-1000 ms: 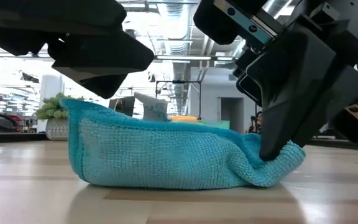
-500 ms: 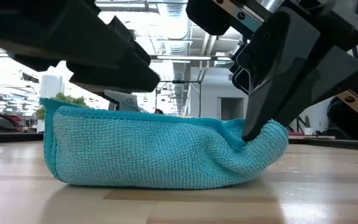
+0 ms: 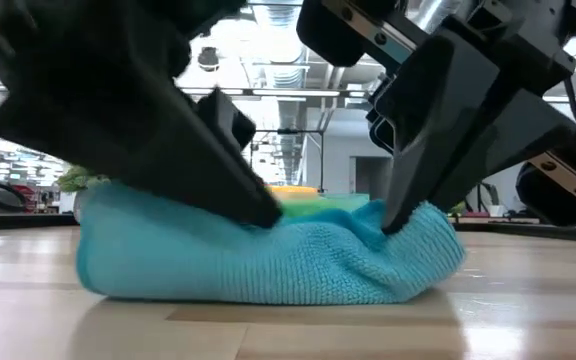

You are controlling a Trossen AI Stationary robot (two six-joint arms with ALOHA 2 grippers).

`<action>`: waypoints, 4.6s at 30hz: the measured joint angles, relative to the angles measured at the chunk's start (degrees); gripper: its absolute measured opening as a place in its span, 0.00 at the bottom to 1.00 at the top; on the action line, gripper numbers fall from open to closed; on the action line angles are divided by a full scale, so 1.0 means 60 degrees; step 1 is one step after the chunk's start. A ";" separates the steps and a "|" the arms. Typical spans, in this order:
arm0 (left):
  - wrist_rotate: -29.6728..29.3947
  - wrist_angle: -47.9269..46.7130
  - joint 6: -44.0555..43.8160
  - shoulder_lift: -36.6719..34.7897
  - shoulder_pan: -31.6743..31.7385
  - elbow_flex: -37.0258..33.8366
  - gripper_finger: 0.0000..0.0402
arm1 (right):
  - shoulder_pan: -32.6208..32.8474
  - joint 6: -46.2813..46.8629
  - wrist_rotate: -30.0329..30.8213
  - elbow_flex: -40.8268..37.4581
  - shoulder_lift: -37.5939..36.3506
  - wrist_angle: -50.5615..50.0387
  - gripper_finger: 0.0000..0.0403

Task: Roll microfiber towels into tight, uniform cylinder then place into a basket
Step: Roll the blue towel

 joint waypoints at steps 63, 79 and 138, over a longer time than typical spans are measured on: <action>0.0347 -0.0338 -0.2104 0.0452 0.0314 0.0109 0.31 | 0.1053 -1.2538 0.1713 -0.0007 -0.1245 0.0006 0.35; 0.0529 -0.0276 -0.2178 0.0455 0.0472 0.0109 0.31 | 0.0249 -1.3009 0.0526 0.0001 -0.0672 0.0188 0.30; 0.0862 -0.0427 -0.2778 0.0444 0.0599 0.0131 0.31 | 0.0453 -1.2893 -0.0559 -0.0028 -0.3127 -0.4103 0.29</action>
